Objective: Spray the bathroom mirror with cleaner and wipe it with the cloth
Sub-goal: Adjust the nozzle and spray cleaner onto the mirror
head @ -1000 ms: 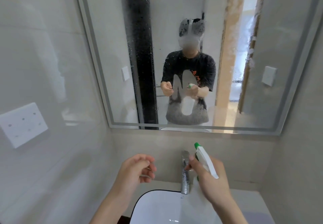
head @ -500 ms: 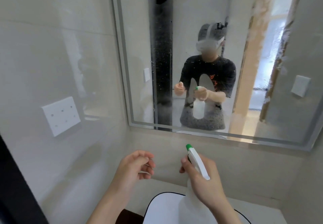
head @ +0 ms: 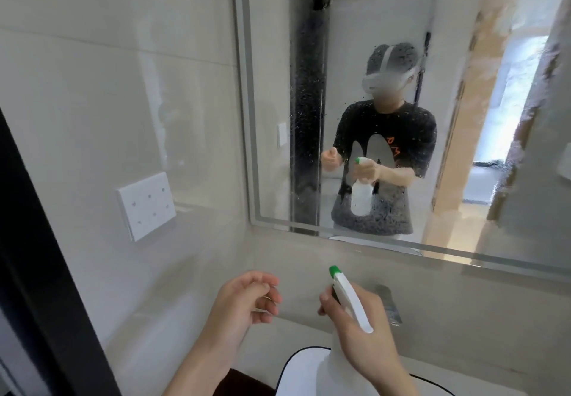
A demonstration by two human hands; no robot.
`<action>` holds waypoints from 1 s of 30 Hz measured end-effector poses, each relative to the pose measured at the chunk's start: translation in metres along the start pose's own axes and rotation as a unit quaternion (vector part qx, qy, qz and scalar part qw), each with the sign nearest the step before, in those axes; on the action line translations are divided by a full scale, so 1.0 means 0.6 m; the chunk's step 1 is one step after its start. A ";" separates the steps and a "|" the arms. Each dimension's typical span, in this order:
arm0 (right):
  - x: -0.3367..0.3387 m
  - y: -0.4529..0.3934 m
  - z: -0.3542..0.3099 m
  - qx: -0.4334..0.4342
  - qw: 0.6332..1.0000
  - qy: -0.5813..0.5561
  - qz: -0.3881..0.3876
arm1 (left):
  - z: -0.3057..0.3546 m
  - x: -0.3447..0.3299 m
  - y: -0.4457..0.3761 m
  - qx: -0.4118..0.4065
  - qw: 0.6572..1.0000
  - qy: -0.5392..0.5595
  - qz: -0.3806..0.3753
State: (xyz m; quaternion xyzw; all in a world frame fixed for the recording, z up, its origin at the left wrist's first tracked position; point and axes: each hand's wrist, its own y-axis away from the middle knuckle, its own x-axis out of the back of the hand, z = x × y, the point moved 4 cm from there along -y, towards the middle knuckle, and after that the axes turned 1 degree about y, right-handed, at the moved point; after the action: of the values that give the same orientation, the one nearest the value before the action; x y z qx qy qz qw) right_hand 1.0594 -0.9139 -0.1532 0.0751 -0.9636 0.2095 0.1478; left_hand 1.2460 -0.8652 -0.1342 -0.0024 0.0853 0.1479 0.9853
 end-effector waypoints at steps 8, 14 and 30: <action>-0.043 -0.003 0.000 -0.015 1.000 -0.012 -0.005 | -0.003 0.034 -0.008 0.008 1.000 0.004 0.000; -0.054 -0.008 -0.012 0.012 1.000 0.002 0.027 | -0.009 0.054 -0.019 0.020 1.000 0.000 0.003; 0.072 -0.014 -0.062 0.056 0.989 -0.010 0.134 | 0.061 -0.042 -0.073 -0.053 0.995 0.005 -0.082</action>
State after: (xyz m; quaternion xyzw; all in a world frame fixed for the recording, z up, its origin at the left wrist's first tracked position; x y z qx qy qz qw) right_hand 1.0297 -0.9093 -0.1037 -0.0449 -0.9532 0.2800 0.1044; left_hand 1.2413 -0.9135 -0.0945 -0.0627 0.0813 0.0710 0.9922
